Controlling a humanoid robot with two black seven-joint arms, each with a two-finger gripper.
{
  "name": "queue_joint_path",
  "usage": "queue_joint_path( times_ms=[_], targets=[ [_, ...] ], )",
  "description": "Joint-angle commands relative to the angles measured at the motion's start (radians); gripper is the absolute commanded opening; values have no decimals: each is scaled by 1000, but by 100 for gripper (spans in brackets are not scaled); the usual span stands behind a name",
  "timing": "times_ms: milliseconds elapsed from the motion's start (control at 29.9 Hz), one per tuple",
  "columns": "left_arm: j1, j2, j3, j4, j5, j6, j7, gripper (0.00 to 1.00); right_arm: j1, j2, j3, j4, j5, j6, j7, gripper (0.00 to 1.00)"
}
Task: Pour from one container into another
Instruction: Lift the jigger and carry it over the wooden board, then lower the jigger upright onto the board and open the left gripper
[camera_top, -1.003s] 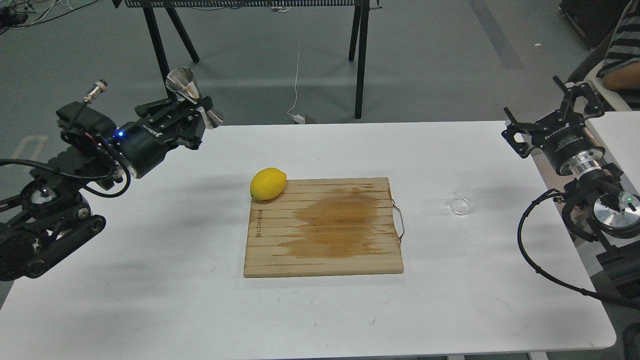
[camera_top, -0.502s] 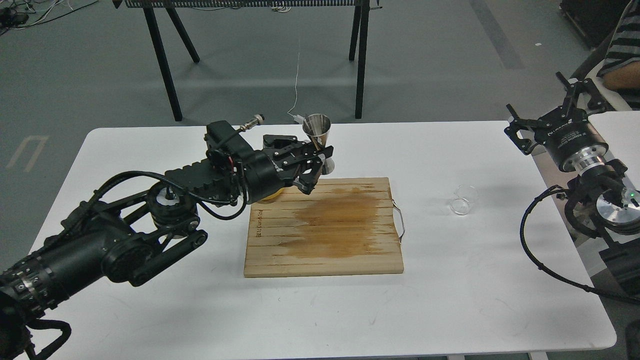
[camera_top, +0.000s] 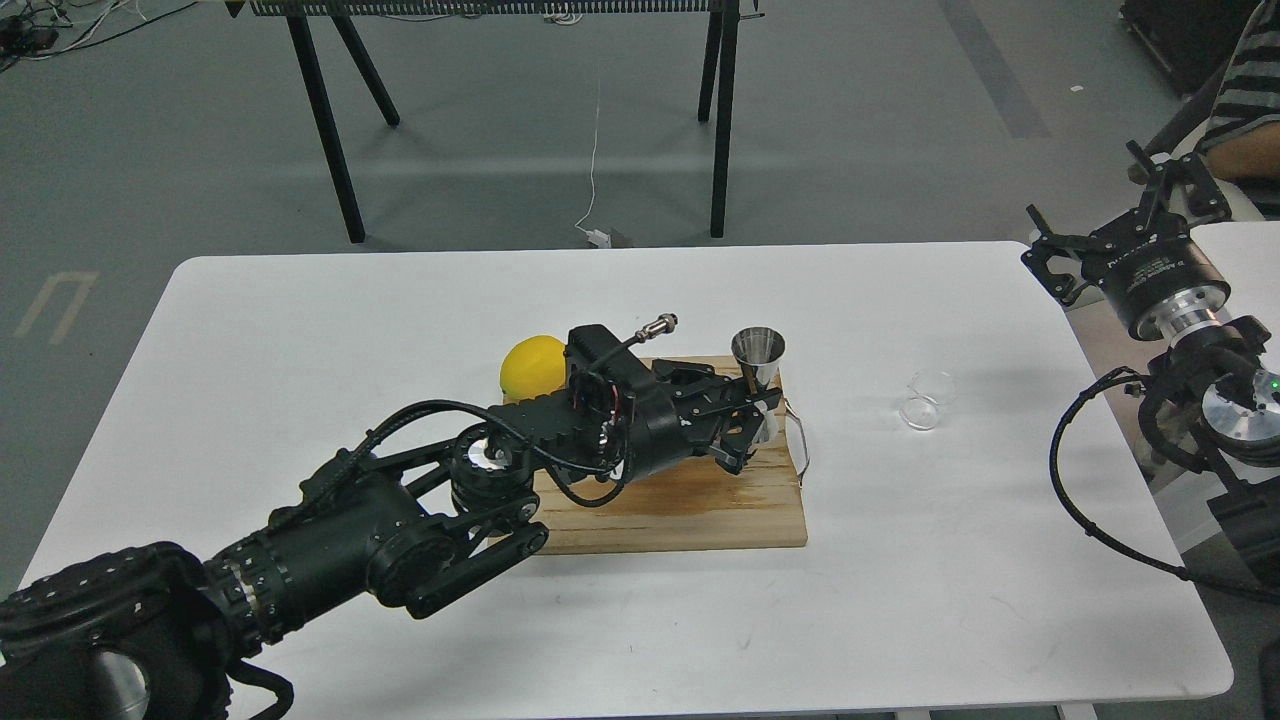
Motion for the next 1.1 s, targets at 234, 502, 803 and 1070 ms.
queue_joint_path(
  times_ms=[234, 502, 803, 1070],
  targets=[
    [8, -9, 43, 229, 0, 125, 19, 2, 9, 1, -1, 0, -2, -6, 0, 99],
    [25, -9, 58, 251, 0, 147, 19, 2, 9, -5, -14, 0, -2, -6, 0, 99],
    [36, -9, 66, 252, 0, 147, 17, 8, 14, -4, -26, 5, -2, -7, 2, 99],
    [37, -9, 66, 264, 0, 161, 16, 30, 14, 1, -26, 4, -2, -9, 3, 99]
  ],
)
